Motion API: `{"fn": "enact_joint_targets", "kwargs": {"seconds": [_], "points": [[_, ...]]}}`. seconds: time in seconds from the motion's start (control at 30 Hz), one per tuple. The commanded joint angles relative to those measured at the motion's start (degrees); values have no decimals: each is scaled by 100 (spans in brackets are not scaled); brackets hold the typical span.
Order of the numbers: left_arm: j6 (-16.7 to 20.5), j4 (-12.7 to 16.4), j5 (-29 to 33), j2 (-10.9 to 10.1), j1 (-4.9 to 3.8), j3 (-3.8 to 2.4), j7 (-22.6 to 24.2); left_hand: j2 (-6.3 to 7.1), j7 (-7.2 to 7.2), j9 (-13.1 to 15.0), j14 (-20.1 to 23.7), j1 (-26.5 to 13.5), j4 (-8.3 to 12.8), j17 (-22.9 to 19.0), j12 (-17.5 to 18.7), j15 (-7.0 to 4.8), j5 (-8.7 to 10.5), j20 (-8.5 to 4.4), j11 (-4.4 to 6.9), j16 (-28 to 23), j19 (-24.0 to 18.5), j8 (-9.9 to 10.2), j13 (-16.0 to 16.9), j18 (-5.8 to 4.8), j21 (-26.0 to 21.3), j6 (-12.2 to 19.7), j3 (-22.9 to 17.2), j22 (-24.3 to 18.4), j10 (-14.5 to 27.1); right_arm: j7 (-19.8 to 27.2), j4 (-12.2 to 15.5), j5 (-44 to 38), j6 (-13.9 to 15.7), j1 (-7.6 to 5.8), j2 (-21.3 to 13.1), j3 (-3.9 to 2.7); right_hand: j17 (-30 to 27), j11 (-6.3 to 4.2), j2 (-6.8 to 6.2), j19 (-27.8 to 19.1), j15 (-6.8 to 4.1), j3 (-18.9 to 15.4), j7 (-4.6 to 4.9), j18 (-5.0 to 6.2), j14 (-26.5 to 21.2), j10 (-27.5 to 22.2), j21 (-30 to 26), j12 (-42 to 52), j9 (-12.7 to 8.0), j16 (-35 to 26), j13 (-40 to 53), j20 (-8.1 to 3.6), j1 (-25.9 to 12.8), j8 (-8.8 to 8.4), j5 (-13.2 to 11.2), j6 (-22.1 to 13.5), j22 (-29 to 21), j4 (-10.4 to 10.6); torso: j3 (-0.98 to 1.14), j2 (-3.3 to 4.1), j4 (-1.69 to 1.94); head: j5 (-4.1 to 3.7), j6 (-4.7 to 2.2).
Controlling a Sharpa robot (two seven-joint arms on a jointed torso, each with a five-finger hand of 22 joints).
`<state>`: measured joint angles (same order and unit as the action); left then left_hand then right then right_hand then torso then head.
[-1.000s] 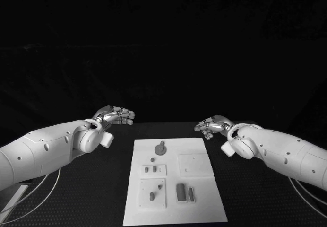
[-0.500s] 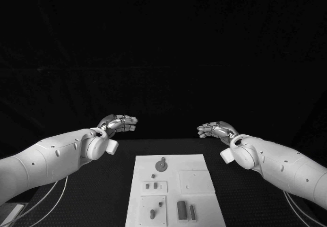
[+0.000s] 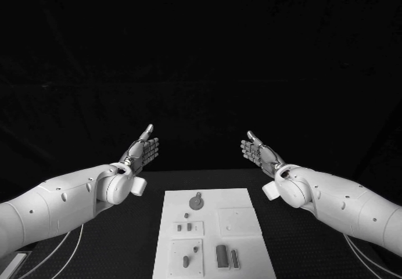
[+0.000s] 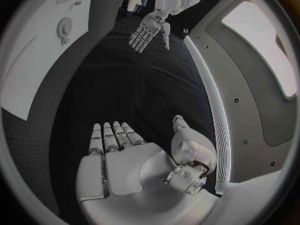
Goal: Assemble the parts on the task board
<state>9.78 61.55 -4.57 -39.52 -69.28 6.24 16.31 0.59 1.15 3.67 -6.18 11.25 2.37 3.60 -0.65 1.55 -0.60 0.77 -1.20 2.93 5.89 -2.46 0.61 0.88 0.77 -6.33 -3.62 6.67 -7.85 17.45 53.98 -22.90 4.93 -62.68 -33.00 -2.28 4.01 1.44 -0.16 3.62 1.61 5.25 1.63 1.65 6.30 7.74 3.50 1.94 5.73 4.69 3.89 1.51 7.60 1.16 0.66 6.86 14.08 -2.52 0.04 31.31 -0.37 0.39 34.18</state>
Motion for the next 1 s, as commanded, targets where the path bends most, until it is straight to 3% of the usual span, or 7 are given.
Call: {"fn": "enact_joint_targets", "kwargs": {"seconds": [0.03,0.3,0.53,0.73,1.0], "points": [[850,422,129,-63,127,-79,389,-59,-115,-367,618,-1125,-237,-360,65,-155,60,-77,120,-293,-589,246,-61,-88,-77,633,362,-667,785,308,441,490,816,34,-134,24,-401,-144,16,-362,-161,-525,-163,-165,-630,-774,-350,-194,-573,-469,-389,-151,-760,-116,-66,-686,-1408,252,-4,-13,37,-39,20],[2350,1826,319,-326,582,-395,946,-59,-115,-367,618,-1125,-237,-360,65,-155,60,-77,120,-293,-589,246,-61,-88,-77,633,362,-667,785,755,1966,1360,2315,139,-634,122,-401,-144,16,-362,-161,-525,-163,-165,-630,-774,-350,-194,-573,-469,-389,-151,-760,-116,-66,-686,-1408,252,-4,-13,37,-39,20],[3208,2629,428,-477,843,-576,1265,-59,-115,-367,618,-1125,-237,-360,65,-155,60,-77,120,-293,-589,246,-61,-88,-77,633,362,-667,785,1085,3087,2000,3418,217,-1002,195,-401,-144,16,-362,-161,-525,-163,-165,-630,-774,-350,-194,-573,-469,-389,-151,-760,-116,-66,-686,-1408,252,-4,-13,37,-39,20],[3434,2840,457,-517,912,-624,1349,-59,-115,-367,618,-1125,-237,-360,65,-155,60,-77,120,-293,-589,246,-61,-88,-77,633,362,-667,785,1219,3546,2262,3869,249,-1152,225,-401,-144,16,-362,-161,-525,-163,-165,-630,-774,-350,-194,-573,-469,-389,-151,-760,-116,-66,-686,-1408,252,-4,-13,37,-39,20],[3434,2840,457,-517,912,-624,1349,-59,-115,-367,618,-1125,-237,-360,65,-155,60,-77,120,-293,-589,246,-61,-88,-77,633,362,-667,785,1234,3597,2290,3919,252,-1169,228,-401,-144,16,-362,-161,-525,-163,-165,-630,-774,-350,-194,-573,-469,-389,-151,-760,-116,-66,-686,-1408,252,-4,-13,37,-39,20]]}}
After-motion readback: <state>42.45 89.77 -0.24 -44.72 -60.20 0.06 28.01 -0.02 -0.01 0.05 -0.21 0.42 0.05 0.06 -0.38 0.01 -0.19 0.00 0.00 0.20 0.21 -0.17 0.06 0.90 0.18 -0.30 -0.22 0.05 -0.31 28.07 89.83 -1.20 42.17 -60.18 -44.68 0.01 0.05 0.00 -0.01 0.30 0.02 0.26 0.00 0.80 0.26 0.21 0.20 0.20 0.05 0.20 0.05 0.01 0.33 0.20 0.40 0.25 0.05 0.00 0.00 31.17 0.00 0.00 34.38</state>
